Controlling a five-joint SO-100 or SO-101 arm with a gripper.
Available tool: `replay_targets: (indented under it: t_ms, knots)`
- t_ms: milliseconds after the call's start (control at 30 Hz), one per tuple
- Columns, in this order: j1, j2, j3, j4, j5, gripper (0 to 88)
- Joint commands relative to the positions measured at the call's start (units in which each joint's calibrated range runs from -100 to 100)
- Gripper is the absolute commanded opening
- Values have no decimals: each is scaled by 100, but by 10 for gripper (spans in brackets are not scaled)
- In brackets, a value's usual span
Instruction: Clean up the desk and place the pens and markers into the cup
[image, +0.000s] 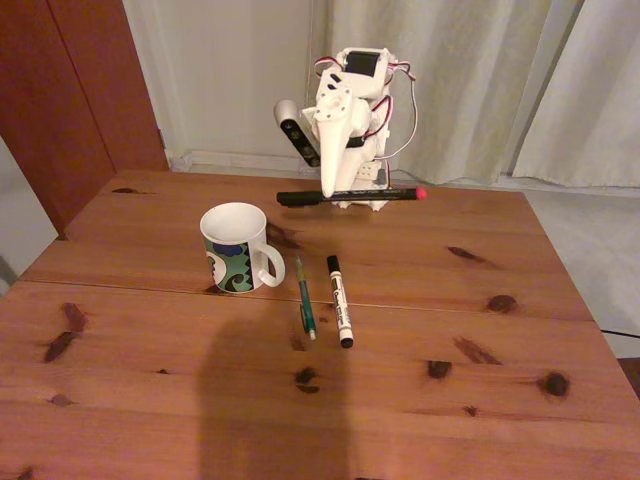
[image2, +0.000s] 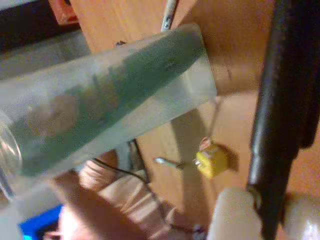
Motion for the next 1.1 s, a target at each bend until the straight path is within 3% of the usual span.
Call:
replay_targets:
  t_ms: [0,300,533,833,1067]
  knots:
    - [17,-243,-65,-59,544,10]
    - [97,-293,-38,-42,2325,10]
    - [725,-417,124,578,3755,11]
    - [877,-1807,250,1946,4431,10]
    - [1143,-2999,872,2100,4928,11]
